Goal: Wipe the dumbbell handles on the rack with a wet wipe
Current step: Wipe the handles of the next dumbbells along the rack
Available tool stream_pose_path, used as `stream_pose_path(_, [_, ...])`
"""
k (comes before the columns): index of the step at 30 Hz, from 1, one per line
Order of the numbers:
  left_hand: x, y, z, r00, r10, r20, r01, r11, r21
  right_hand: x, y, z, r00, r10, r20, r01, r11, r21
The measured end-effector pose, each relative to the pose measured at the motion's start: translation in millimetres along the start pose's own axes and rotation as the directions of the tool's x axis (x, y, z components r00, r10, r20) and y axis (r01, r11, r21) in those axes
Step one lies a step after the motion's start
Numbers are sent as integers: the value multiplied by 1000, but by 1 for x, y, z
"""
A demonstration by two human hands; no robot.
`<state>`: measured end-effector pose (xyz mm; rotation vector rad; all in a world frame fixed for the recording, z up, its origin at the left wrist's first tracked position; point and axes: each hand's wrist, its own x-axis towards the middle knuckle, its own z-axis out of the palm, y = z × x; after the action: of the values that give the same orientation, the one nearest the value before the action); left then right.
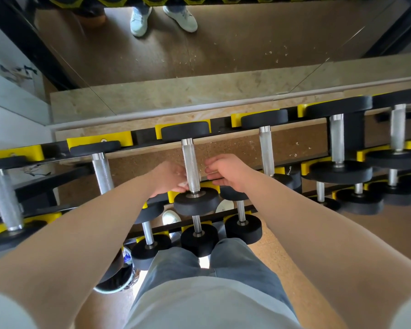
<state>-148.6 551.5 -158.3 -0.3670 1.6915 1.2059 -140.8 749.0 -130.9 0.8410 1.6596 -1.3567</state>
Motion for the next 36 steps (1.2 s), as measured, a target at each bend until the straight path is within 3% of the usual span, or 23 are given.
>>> stream_pose_path(1, [-1, -2, -1, 1000, -15, 25, 13, 996, 89, -1, 1, 1, 1000, 8, 4, -9, 1000, 13])
stream_pose_path(3, [-2, -1, -1, 999, -36, 29, 33, 996, 87, -2, 1, 2, 999, 36, 12, -37, 996, 80])
stream_pose_path(5, [-1, 4, -5, 999, -32, -1, 31, 990, -134, -3, 0, 3, 998, 51, 24, -54, 989, 140])
stream_pose_path(8, [5, 22, -9, 994, 50, -98, -92, 869, -486, -8, -4, 5, 999, 24, 30, -28, 988, 153])
stream_pose_path(11, [6, 25, -6, 985, 77, -155, -151, 819, -554, -12, -9, 4, 1000, 11, 21, -14, 990, 142])
stream_pose_path(13, [1, 18, -4, 991, 87, -97, -117, 922, -369, -13, -11, 4, 1000, 12, 11, -13, 994, 104])
stream_pose_path(15, [-2, 8, -3, 998, 57, -18, -56, 998, 36, -15, -10, 3, 1000, 30, -1, -30, 998, 46])
stream_pose_path(17, [-2, 5, -5, 997, 52, 58, -72, 905, 419, -16, -8, 4, 999, 49, -13, -49, 999, 1])
stream_pose_path(19, [-3, 11, -6, 992, 19, 122, -89, 798, 597, -16, -5, 4, 998, 63, -26, -64, 998, -18])
stream_pose_path(21, [-6, 18, -8, 991, -39, 125, -27, 873, 487, -16, -1, 4, 997, 74, -32, -74, 997, -13])
stream_pose_path(24, [-11, 28, -9, 995, -63, 71, 61, 998, 20, -18, -3, 4, 998, 65, -20, -65, 998, -20])
stream_pose_path(25, [-13, 30, -9, 998, -32, 52, 39, 987, -153, -19, -5, 4, 998, 62, -15, -63, 998, -23])
stream_pose_path(27, [-11, 30, -10, 999, 37, 12, -31, 942, -335, -22, -9, 2, 999, 51, -10, -52, 998, -20])
stream_pose_path(29, [-10, 23, -9, 999, 25, -23, -31, 940, -340, -25, -13, 1, 999, 37, -14, -37, 999, -24])
stream_pose_path(33, [-14, 4, 1, 994, -107, 6, 107, 994, 24, -26, -15, 3, 999, 26, -33, -25, 999, 21])
stream_pose_path(36, [-19, 11, 2, 996, -84, -35, 81, 994, -68, -27, -12, 3, 1000, 25, -7, -24, 997, 69])
